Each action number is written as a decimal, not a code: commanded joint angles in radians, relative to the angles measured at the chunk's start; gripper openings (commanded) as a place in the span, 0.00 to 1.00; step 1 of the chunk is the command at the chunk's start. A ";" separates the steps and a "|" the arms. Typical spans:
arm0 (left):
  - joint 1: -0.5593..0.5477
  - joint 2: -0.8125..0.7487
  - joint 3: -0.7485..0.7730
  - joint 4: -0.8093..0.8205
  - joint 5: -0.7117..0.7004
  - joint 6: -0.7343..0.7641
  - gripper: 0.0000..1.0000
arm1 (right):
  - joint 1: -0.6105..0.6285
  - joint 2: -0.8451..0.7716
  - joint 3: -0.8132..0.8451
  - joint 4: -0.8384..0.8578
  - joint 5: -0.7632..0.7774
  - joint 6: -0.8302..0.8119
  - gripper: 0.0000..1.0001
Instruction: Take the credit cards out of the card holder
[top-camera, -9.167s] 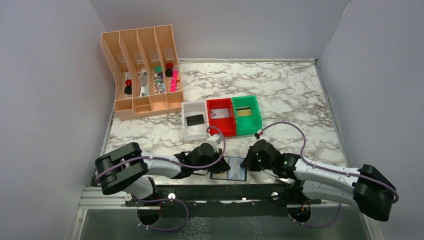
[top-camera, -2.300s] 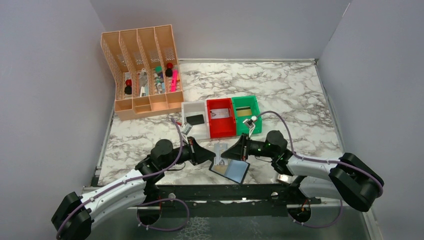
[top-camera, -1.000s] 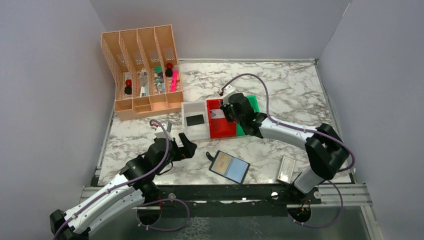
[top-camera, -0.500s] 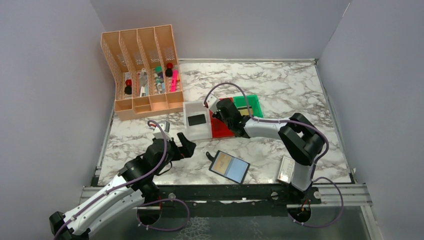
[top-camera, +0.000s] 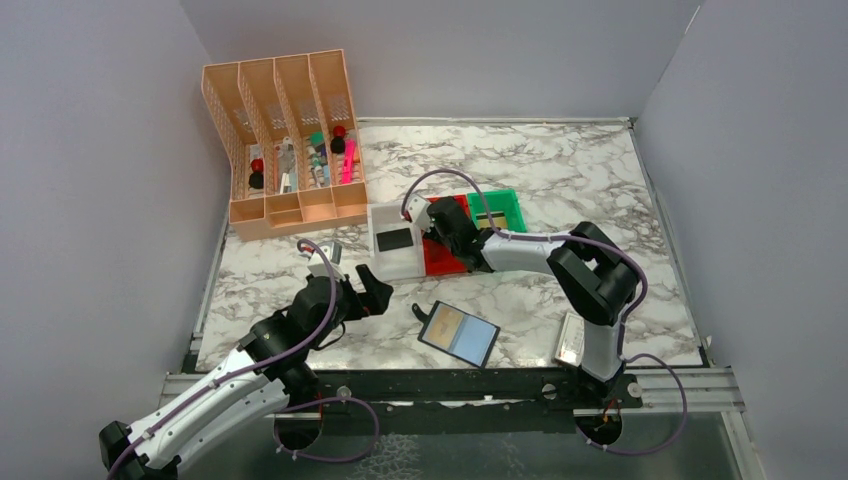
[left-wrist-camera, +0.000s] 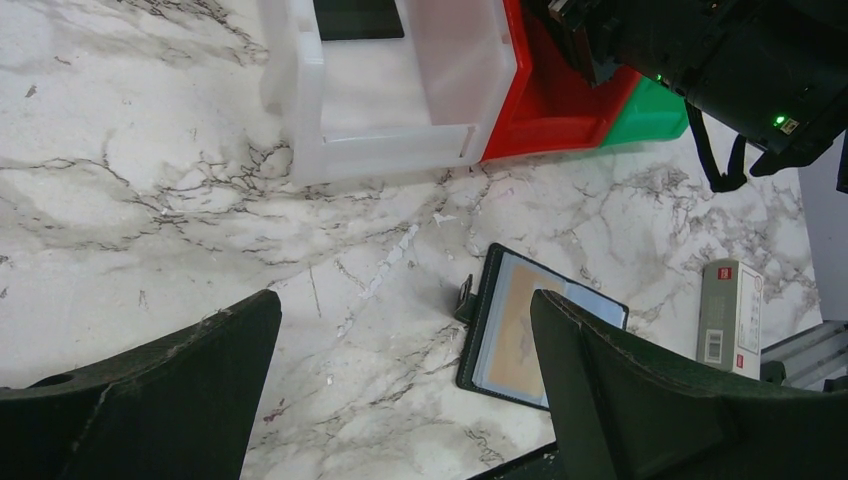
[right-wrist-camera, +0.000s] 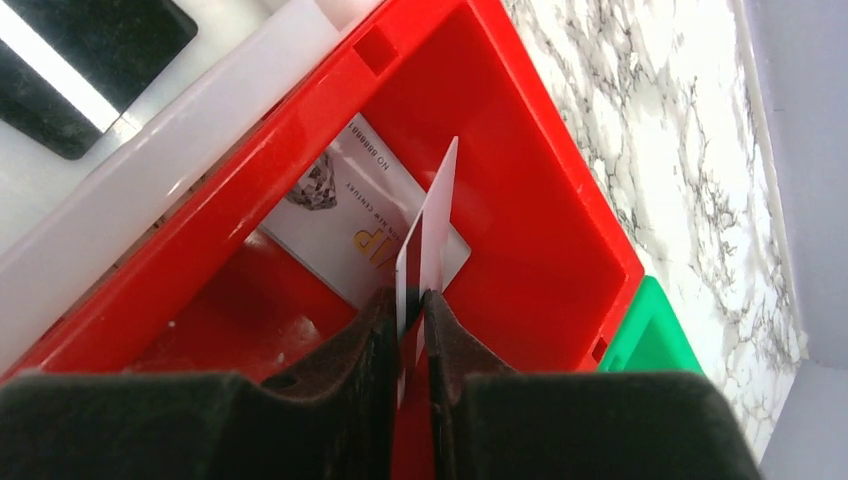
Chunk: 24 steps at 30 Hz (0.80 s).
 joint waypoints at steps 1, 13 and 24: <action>0.002 -0.009 -0.014 0.032 0.026 0.014 0.99 | 0.004 0.005 0.030 -0.086 -0.023 0.021 0.21; 0.002 -0.001 -0.023 0.049 0.059 0.011 0.99 | 0.004 -0.048 -0.018 -0.045 -0.006 0.055 0.37; 0.003 0.018 -0.020 0.060 0.083 0.008 0.99 | 0.004 -0.228 -0.067 0.033 -0.030 0.202 0.42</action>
